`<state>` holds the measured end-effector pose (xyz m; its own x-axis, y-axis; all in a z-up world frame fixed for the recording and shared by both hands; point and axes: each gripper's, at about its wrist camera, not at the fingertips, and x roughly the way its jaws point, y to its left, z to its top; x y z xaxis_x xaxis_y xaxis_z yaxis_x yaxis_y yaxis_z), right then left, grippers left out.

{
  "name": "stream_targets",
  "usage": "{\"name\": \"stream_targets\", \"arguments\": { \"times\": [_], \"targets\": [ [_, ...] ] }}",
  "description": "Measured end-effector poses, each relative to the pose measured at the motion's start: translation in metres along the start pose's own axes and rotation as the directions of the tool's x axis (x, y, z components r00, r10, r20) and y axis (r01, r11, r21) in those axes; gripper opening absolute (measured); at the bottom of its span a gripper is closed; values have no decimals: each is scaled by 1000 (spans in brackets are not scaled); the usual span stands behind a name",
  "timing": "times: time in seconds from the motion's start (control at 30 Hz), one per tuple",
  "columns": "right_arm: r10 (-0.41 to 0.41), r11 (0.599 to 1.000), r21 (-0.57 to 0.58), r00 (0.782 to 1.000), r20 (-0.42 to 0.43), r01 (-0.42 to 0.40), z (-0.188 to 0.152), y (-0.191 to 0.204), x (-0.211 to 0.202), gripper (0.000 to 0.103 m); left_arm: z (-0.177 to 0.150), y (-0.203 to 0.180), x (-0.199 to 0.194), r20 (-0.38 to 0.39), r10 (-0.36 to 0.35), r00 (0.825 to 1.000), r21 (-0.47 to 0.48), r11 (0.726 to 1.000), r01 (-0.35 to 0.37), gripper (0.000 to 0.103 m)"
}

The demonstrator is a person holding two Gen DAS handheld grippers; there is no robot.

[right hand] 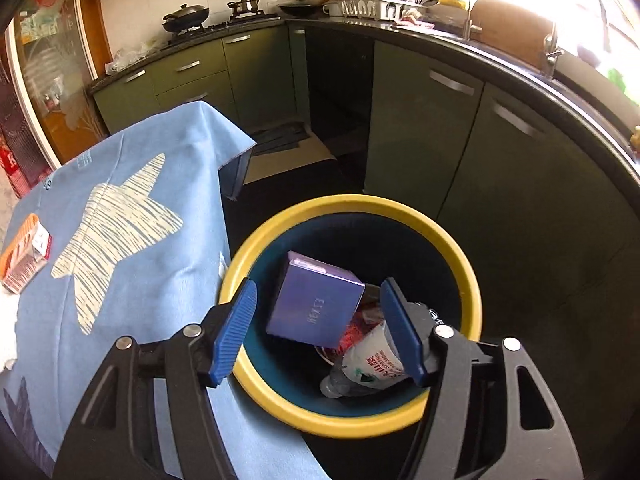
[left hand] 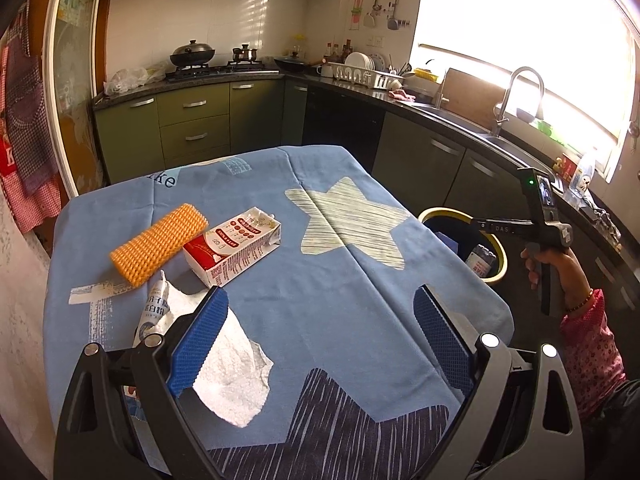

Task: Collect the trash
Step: 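Drop the pink box into the bin from the right gripper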

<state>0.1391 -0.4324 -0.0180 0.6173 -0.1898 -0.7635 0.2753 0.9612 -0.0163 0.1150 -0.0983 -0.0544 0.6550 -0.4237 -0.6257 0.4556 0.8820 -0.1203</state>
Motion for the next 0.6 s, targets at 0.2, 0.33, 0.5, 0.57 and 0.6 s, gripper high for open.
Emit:
{"name": "stream_targets", "arguments": {
  "times": [0.2,0.33,0.5,0.57,0.6],
  "targets": [
    [13,999,29,1000,18,-14,-7,-5,-10,62,7,4,12,-40,-35,999,6,999,36,93],
    [24,999,44,999,33,-26,-10,-7,-19,64,16,8,17,-70,-58,996,31,998,60,93],
    [24,998,49,999,38,-26,-13,-5,-23,65,37,13,30,-130,-69,989,116,990,84,93],
    [27,998,53,999,33,-29,-14,-4,-23,65,45,18,40,-163,-66,984,154,984,92,93],
    [28,998,53,999,32,-29,-15,-3,-24,65,49,21,47,-184,-59,981,180,979,93,93]
  ]
}}
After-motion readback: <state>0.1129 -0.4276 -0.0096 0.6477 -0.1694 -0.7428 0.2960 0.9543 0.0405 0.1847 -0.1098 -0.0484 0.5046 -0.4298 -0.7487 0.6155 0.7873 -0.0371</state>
